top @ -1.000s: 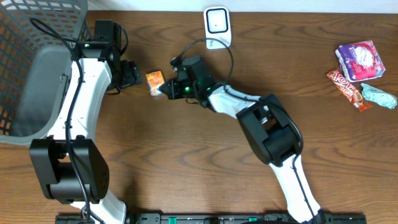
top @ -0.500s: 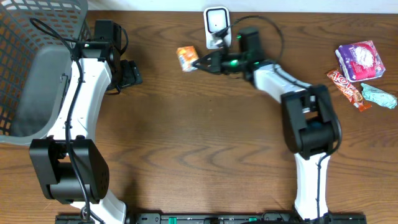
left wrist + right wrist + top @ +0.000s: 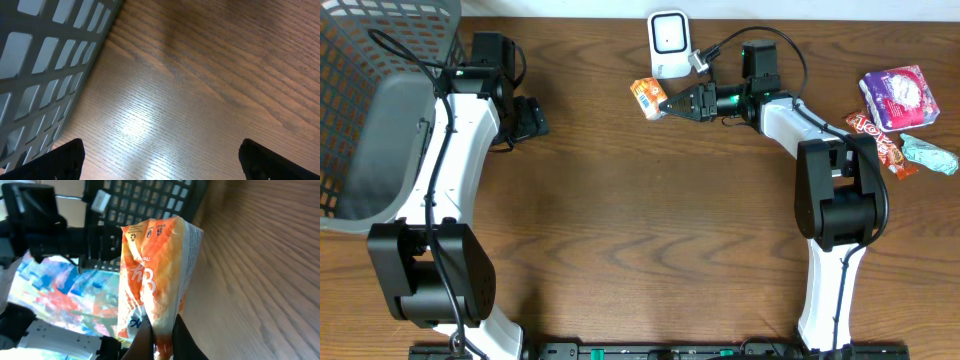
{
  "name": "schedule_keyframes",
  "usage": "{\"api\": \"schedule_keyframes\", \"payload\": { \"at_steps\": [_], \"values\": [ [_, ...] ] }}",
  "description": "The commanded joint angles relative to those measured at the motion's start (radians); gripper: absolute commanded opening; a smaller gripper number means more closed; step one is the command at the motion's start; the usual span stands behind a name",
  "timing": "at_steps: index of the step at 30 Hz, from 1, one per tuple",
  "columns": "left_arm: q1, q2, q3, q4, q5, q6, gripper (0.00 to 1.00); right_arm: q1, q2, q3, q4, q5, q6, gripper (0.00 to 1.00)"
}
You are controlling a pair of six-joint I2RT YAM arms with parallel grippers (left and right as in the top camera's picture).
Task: Scan the item barcode
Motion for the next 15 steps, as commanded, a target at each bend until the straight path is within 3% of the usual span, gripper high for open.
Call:
{"api": "schedule_keyframes", "payload": {
  "at_steps": [1, 15],
  "values": [
    [0.004, 0.006, -0.001, -0.005, -0.006, -0.016, 0.98, -0.009, -0.016, -0.003, 0.014, -0.072, -0.029, 0.01],
    [0.004, 0.006, -0.001, -0.005, -0.006, -0.016, 0.98, -0.109, -0.016, -0.005, -0.054, -0.071, -0.027, 0.01]
  ]
}}
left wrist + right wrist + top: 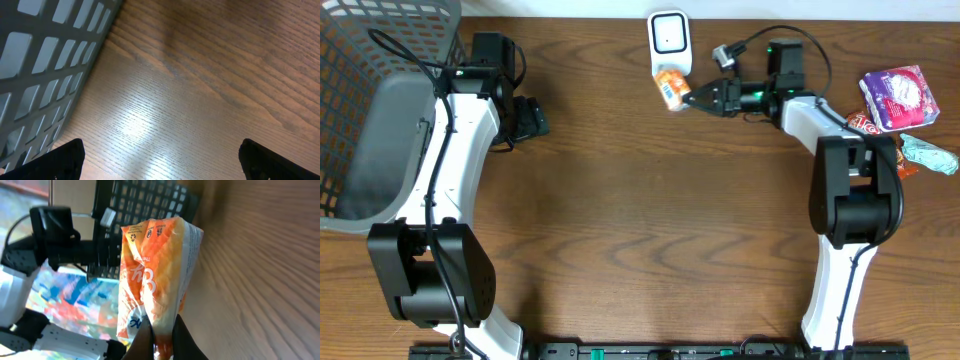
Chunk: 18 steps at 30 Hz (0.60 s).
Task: Scan the item barcode
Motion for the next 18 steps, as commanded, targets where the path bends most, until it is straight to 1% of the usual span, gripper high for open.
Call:
{"api": "schedule_keyframes", "payload": {
  "at_steps": [1, 3, 6, 8, 9, 10, 12, 17, 18],
  "values": [
    [0.004, 0.006, -0.001, -0.005, -0.005, -0.016, 0.98, -0.01, -0.016, -0.005, -0.048, -0.026, -0.051, 0.01],
    [0.004, 0.006, -0.001, -0.005, -0.006, -0.016, 0.98, -0.012, -0.016, -0.005, -0.099, 0.0, -0.096, 0.01],
    [0.004, 0.006, -0.001, -0.005, -0.006, -0.016, 0.98, -0.013, -0.016, -0.005, -0.214, 0.13, -0.143, 0.01],
    [0.004, 0.006, -0.001, -0.005, -0.005, -0.016, 0.98, -0.012, -0.016, -0.005, -0.316, 0.296, -0.15, 0.01],
    [0.004, 0.006, -0.001, -0.005, -0.005, -0.016, 0.98, -0.012, -0.016, -0.005, -0.387, 0.433, -0.149, 0.01],
    [0.004, 0.006, -0.001, -0.005, -0.005, -0.016, 0.98, -0.012, -0.016, -0.005, -0.429, 0.52, -0.149, 0.01],
    [0.004, 0.006, -0.001, -0.005, -0.006, -0.016, 0.98, -0.012, -0.016, -0.005, -0.484, 0.628, -0.146, 0.01],
    [0.004, 0.006, -0.001, -0.005, -0.005, -0.016, 0.98, 0.001, -0.016, -0.005, -0.505, 0.636, -0.146, 0.01],
    [0.004, 0.006, -0.001, -0.005, -0.006, -0.016, 0.98, 0.004, -0.016, -0.005, -0.509, 0.637, -0.146, 0.04]
  ]
}}
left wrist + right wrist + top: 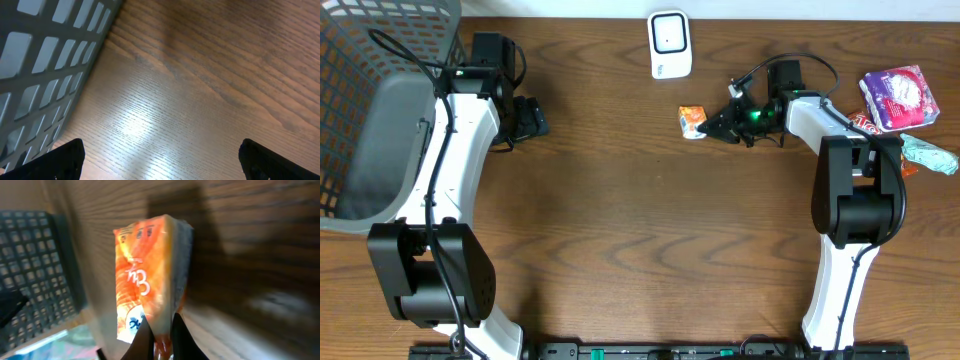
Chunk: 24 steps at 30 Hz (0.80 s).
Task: Scan the item barcode
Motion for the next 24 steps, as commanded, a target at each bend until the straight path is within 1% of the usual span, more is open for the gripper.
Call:
{"api": "schedule_keyframes", "payload": {
  "at_steps": [1, 2, 3, 5, 7, 9, 10, 15, 20, 22, 23, 24],
  "values": [
    [0.004, 0.006, -0.001, -0.005, -0.006, -0.016, 0.98, 0.019, -0.016, -0.001, -0.014, 0.075, -0.019, 0.07],
    [0.004, 0.006, -0.001, -0.005, -0.006, -0.016, 0.98, 0.022, -0.016, 0.0, -0.016, 0.08, -0.019, 0.1],
    [0.004, 0.006, -0.001, -0.005, -0.006, -0.016, 0.98, 0.024, -0.016, 0.0, -0.017, 0.084, -0.019, 0.15],
    [0.004, 0.006, -0.001, -0.005, -0.005, -0.016, 0.98, 0.025, -0.017, 0.0, -0.017, 0.084, -0.019, 0.28],
    [0.004, 0.006, -0.001, -0.005, -0.006, -0.016, 0.98, 0.025, -0.023, 0.0, -0.021, 0.084, -0.019, 0.4],
    [0.004, 0.006, -0.001, -0.005, -0.005, -0.016, 0.98, 0.024, -0.035, 0.001, -0.034, 0.084, -0.019, 0.47],
    [0.004, 0.006, -0.001, -0.005, -0.005, -0.016, 0.98, 0.022, -0.048, 0.002, -0.047, 0.084, -0.019, 0.49],
    [0.004, 0.006, -0.001, -0.005, -0.006, -0.016, 0.98, 0.022, -0.132, 0.002, -0.1, 0.108, -0.057, 0.49],
    [0.004, 0.006, -0.001, -0.005, -0.006, -0.016, 0.98, 0.029, -0.24, 0.002, -0.182, 0.272, -0.056, 0.52],
    [0.004, 0.006, -0.001, -0.005, -0.006, -0.016, 0.98, 0.035, -0.269, 0.002, -0.179, 0.306, -0.056, 0.53],
    [0.004, 0.006, -0.001, -0.005, -0.005, -0.016, 0.98, 0.039, -0.278, 0.002, -0.164, 0.309, -0.056, 0.54],
    [0.004, 0.006, -0.001, -0.005, -0.006, -0.016, 0.98, 0.043, -0.283, 0.002, -0.15, 0.308, -0.056, 0.59]
  ]
}}
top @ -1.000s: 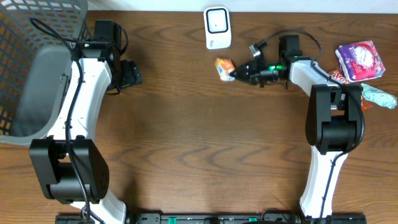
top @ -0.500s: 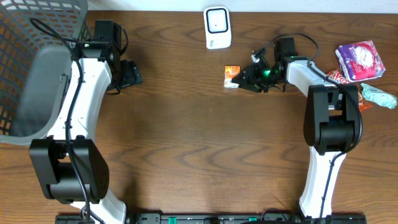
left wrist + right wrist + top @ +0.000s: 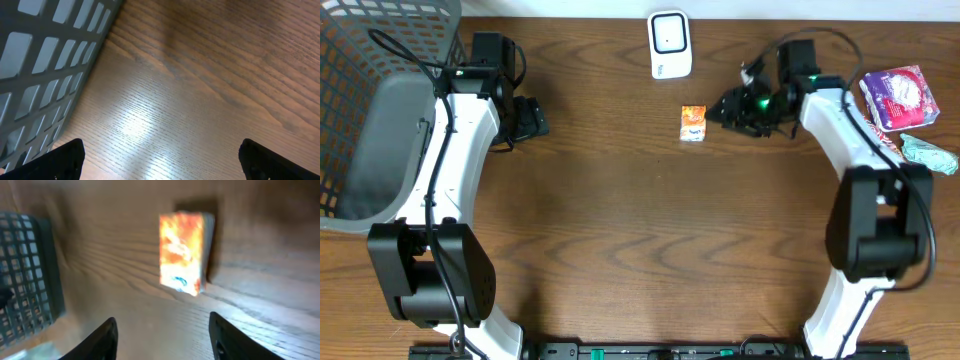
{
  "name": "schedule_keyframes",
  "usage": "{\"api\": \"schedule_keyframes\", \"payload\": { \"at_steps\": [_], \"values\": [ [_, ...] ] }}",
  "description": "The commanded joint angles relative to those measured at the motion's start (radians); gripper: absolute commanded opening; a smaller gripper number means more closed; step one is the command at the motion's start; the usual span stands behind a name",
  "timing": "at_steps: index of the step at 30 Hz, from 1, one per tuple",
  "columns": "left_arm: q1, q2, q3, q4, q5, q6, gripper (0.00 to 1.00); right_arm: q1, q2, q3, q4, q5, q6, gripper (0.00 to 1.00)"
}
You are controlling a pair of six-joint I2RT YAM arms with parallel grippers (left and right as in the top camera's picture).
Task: Scan the item barcode
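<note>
A small orange snack packet (image 3: pixel 693 122) lies on the wooden table, below the white barcode scanner (image 3: pixel 670 44) that stands at the back edge. In the right wrist view the packet (image 3: pixel 183 253) rests alone on the wood ahead of the fingers. My right gripper (image 3: pixel 725 108) is open just to the right of the packet, apart from it, with nothing between its fingers (image 3: pixel 107 335). My left gripper (image 3: pixel 535 115) stands open over bare table at the left, next to the basket, its fingertips (image 3: pixel 65 157) wide apart.
A grey mesh basket (image 3: pixel 380 100) fills the back left corner and shows as a grid wall (image 3: pixel 45 60) in the left wrist view. Several packaged items (image 3: pixel 895 100) lie at the far right edge of the table.
My right gripper has let go of the orange packet and opened. The packet now lies on the table and the gripper sits a little to its right. The left arm is unchanged.
My right gripper held the orange packet left of the scanner's base, then right in front of the scanner. Then it held it lower on the table, away from the scanner. Now the packet lies free there and the gripper is open. The left arm never moved.
</note>
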Motion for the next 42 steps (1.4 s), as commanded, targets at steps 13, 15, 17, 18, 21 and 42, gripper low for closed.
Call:
{"api": "schedule_keyframes", "payload": {
  "at_steps": [13, 15, 17, 18, 21, 42],
  "values": [
    [0.004, 0.006, -0.001, -0.005, -0.005, -0.016, 0.98, 0.084, -0.04, 0.001, 0.106, 0.199, -0.006, 0.99],
    [0.004, 0.006, -0.001, -0.005, -0.006, -0.016, 0.98, 0.089, -0.04, 0.001, 0.117, 0.199, -0.006, 0.99],
    [0.004, 0.006, -0.001, -0.005, -0.006, -0.016, 0.98, 0.092, -0.04, 0.001, 0.131, 0.199, -0.006, 0.99],
    [0.004, 0.006, -0.001, -0.005, -0.006, -0.016, 0.98, 0.093, -0.04, 0.001, 0.134, 0.199, -0.006, 0.99],
    [0.004, 0.006, -0.001, -0.005, -0.006, -0.016, 0.98, 0.098, -0.04, 0.001, 0.135, 0.199, -0.006, 0.99],
    [0.004, 0.006, -0.001, -0.005, -0.005, -0.016, 0.98, 0.057, -0.04, 0.001, 0.147, 0.2, -0.008, 0.99]
  ]
}}
